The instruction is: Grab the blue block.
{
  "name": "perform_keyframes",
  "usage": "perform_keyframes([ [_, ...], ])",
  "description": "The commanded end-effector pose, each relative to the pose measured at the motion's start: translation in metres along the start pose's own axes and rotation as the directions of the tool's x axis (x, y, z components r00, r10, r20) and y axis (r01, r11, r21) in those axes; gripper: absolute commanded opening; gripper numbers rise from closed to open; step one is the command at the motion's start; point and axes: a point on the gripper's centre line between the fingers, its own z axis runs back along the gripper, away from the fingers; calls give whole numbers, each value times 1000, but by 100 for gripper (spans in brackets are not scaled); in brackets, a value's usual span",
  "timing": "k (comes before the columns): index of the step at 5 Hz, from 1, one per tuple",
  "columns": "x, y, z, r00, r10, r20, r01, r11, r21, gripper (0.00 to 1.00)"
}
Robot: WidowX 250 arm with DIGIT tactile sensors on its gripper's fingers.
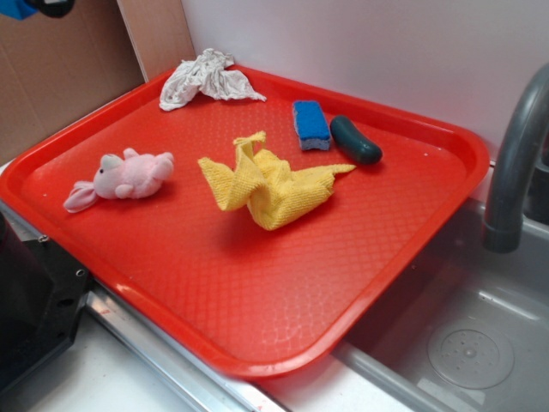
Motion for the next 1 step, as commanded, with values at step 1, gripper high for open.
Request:
perform_keyframes([
  [1, 4, -6, 3, 999, 19, 28, -18, 1000, -3, 0],
])
